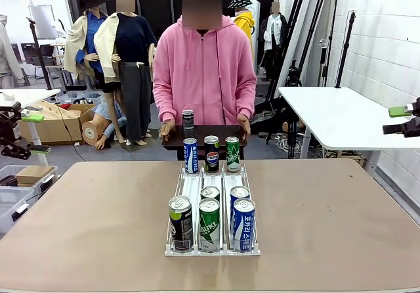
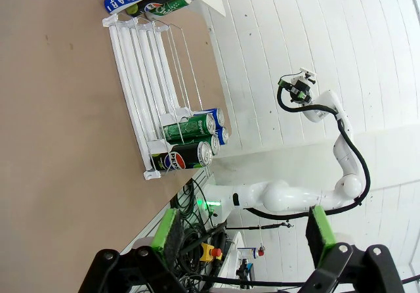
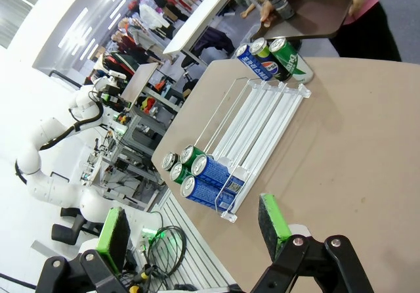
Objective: Retrieve and hand over the desired beverage to the person.
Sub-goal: Pick up another can of the same type that the person held from the Automatic Can Dispenser.
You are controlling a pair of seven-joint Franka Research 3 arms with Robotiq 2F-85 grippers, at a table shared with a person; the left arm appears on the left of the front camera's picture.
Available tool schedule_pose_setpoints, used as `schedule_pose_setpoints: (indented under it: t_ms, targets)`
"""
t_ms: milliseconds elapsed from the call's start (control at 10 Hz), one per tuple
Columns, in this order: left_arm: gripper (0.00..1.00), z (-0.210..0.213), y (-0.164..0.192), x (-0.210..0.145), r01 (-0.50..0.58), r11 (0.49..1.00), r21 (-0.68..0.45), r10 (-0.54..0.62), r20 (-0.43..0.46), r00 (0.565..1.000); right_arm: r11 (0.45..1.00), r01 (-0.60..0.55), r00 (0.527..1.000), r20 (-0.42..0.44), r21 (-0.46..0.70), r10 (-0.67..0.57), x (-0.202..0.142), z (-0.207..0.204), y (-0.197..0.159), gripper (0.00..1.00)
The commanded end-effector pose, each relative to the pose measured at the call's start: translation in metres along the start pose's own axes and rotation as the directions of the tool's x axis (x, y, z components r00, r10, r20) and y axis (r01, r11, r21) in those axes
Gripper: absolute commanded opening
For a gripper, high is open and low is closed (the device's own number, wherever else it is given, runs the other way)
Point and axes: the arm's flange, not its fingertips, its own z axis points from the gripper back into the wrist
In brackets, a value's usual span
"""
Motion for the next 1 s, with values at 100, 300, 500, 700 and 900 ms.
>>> schedule_pose_setpoints:
  t_ms: [100,300,500,700,900]
  targets:
    - [1.0,0.0,-0.002,-0.003,0.002,1.0,0.002,-0.002,0.008,1.0,1.0,-0.015,0.999,-0.043,-0.024,0.014,0.001,-0.024,0.024,1.0]
    - [1.0,0.0,-0.002,-0.003,0.002,1.0,0.002,-0.002,0.008,1.0,0.997,-0.063,0.994,-0.094,-0.041,0.059,0.002,-0.041,0.048,1.0]
    - [1.0,0.0,-0.002,-0.003,0.002,1.0,0.002,-0.002,0.008,1.0,0.994,-0.105,0.983,-0.159,-0.044,0.097,0.0,-0.067,0.07,1.0]
    - [1.0,0.0,-0.002,-0.003,0.002,1.0,0.002,-0.002,0.008,1.0,0.987,-0.147,0.962,-0.239,-0.06,0.129,-0.006,-0.098,0.089,1.0]
    - [1.0,0.0,-0.002,-0.003,0.002,1.0,0.002,-0.002,0.008,1.0,0.98,-0.184,0.94,-0.304,-0.07,0.155,-0.016,-0.127,0.102,1.0]
